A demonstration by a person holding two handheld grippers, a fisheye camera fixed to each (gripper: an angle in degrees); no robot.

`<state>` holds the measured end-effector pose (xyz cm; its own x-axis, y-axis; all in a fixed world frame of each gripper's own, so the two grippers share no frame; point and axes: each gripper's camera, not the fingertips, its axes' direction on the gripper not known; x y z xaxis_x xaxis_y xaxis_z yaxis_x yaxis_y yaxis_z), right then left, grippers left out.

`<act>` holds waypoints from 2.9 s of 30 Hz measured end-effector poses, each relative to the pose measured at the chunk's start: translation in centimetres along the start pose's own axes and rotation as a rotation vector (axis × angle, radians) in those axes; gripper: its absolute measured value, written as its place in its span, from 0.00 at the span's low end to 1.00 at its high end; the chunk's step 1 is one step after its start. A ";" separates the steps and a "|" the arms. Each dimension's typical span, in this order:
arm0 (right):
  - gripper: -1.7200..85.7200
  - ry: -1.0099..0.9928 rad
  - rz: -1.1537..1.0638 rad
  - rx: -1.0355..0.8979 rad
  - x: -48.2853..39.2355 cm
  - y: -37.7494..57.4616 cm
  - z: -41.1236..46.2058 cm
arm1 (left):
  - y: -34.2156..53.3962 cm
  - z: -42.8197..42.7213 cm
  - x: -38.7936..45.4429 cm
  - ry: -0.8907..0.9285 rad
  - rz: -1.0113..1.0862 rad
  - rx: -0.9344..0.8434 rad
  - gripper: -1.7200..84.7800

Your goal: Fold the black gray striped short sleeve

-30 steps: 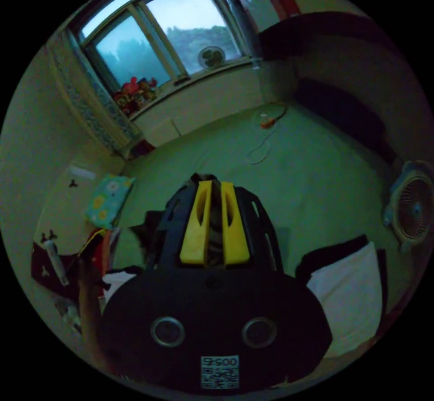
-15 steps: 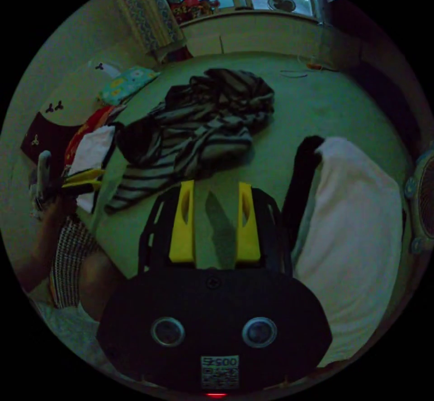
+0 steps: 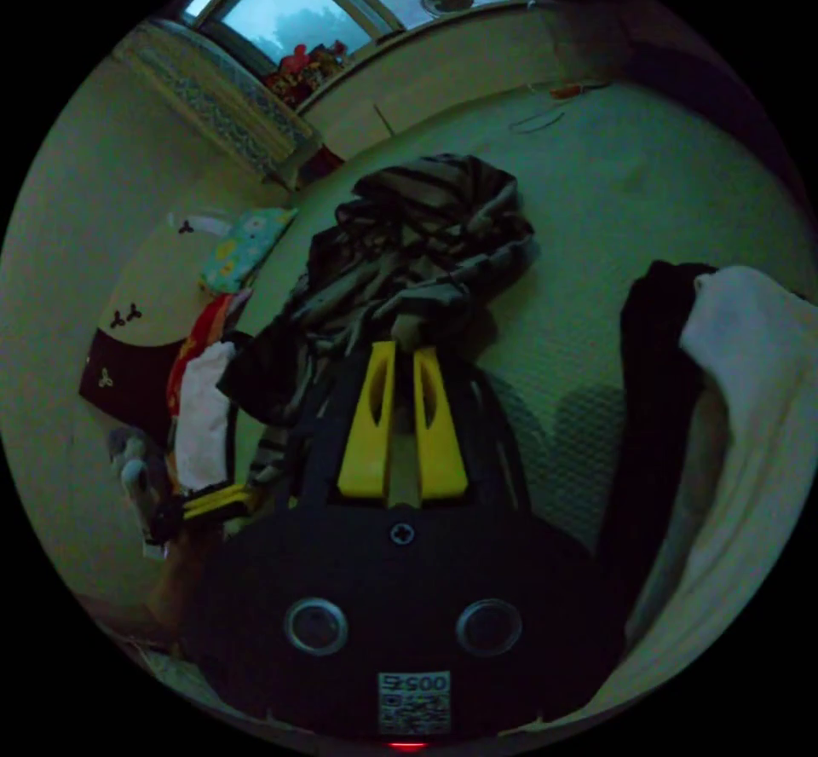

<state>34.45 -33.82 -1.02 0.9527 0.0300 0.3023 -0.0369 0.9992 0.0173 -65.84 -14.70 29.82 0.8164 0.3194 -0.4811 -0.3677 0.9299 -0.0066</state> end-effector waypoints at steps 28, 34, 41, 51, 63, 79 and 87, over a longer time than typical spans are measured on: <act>0.14 0.219 -0.136 -0.203 -11.2 34.0 -19.5 | 30.4 -8.6 1.5 0.029 -0.117 -0.156 0.14; 0.15 0.262 -0.152 -0.259 -14.8 39.0 -18.0 | 34.3 -8.9 3.6 -0.037 -0.096 -0.160 0.12; 0.01 0.321 -0.125 -0.225 -14.7 42.5 -23.5 | 39.5 -10.7 4.0 -0.050 -0.118 -0.117 0.18; 0.00 0.225 0.168 0.106 -6.2 43.4 -43.5 | 46.6 -10.1 5.8 -0.084 -0.044 -0.154 0.22; 0.00 0.246 0.292 0.016 0.0 47.5 -46.9 | 52.8 -7.2 5.5 0.092 -0.172 -0.149 0.23; 0.00 0.265 0.240 0.011 -0.2 50.9 -51.4 | 56.1 -4.4 9.4 -0.005 -0.305 -0.226 0.09; 0.00 0.250 0.237 0.009 -0.2 51.7 -51.9 | 58.0 -10.6 12.6 -0.141 -0.210 -0.048 0.17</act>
<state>48.02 19.28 -49.63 0.9616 0.2685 0.0563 -0.2679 0.9633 -0.0170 -81.61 41.33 14.13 0.9299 0.1452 -0.3381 -0.2012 0.9700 -0.1368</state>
